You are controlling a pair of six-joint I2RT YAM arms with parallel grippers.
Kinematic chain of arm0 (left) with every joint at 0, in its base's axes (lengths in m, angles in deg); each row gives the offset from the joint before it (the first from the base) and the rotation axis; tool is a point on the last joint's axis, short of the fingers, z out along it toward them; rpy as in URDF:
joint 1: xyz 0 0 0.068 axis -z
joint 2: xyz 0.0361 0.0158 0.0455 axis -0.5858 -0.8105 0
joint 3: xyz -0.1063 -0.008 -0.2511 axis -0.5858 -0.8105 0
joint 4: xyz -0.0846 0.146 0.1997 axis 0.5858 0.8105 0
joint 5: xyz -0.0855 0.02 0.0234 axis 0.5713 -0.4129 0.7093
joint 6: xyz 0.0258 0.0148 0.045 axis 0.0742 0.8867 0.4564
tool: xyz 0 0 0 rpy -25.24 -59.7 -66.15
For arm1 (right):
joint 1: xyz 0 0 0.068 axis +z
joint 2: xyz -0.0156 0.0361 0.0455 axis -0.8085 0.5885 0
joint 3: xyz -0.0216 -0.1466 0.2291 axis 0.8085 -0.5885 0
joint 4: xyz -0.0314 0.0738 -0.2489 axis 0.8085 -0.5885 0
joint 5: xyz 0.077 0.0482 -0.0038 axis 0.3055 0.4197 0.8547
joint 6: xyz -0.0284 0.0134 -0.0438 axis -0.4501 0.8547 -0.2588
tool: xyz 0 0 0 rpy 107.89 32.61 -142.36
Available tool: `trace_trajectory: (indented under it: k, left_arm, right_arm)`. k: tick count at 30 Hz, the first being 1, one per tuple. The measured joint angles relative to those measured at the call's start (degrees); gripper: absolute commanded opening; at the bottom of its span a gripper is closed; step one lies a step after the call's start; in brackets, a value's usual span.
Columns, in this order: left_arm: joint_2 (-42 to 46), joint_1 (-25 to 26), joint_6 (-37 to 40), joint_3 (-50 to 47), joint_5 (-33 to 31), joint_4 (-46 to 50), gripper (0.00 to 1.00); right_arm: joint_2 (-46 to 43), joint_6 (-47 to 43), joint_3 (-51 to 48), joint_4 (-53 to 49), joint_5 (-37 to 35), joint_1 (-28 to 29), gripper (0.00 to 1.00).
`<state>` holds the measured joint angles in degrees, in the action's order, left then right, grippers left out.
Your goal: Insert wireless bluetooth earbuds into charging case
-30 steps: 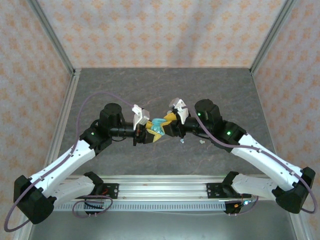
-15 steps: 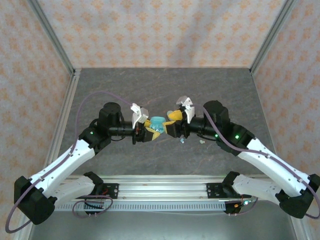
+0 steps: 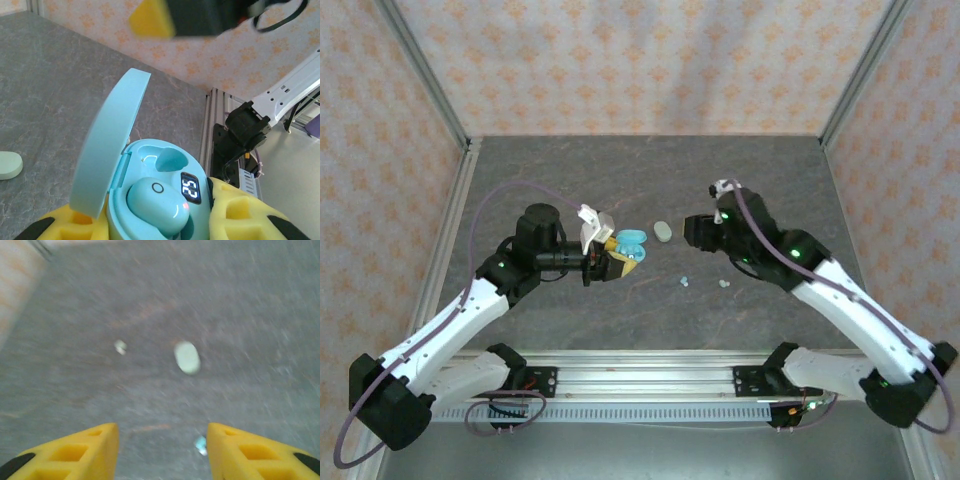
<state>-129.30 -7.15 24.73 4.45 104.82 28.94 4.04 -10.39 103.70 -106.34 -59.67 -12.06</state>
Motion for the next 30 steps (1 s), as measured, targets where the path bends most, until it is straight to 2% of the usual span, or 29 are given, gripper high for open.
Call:
trace_trajectory:
  k: [5, 10, 17, 30]
  left_arm:
    - [0.3, 0.0, 0.4, -0.8, -0.6, 0.6, 0.17]
    - [0.9, 0.0, 0.9, -1.5, -1.7, 1.2, 0.17]
    - [1.4, 0.0, 1.5, -1.5, -3.2, 2.1, 0.17]
    - [1.4, 0.0, 2.0, -1.5, -3.7, 2.5, 0.17]
  right_arm:
    - [10.6, 5.1, -3.1, -1.6, -0.5, -0.4, 0.43]
    - [19.0, 9.1, -5.3, -1.7, 0.2, -1.1, 0.32]
    - [28.3, 12.0, -5.4, 0.0, 3.2, -1.0, 0.30]
    - [35.8, 12.3, -5.3, 1.0, 4.0, -0.7, 0.33]
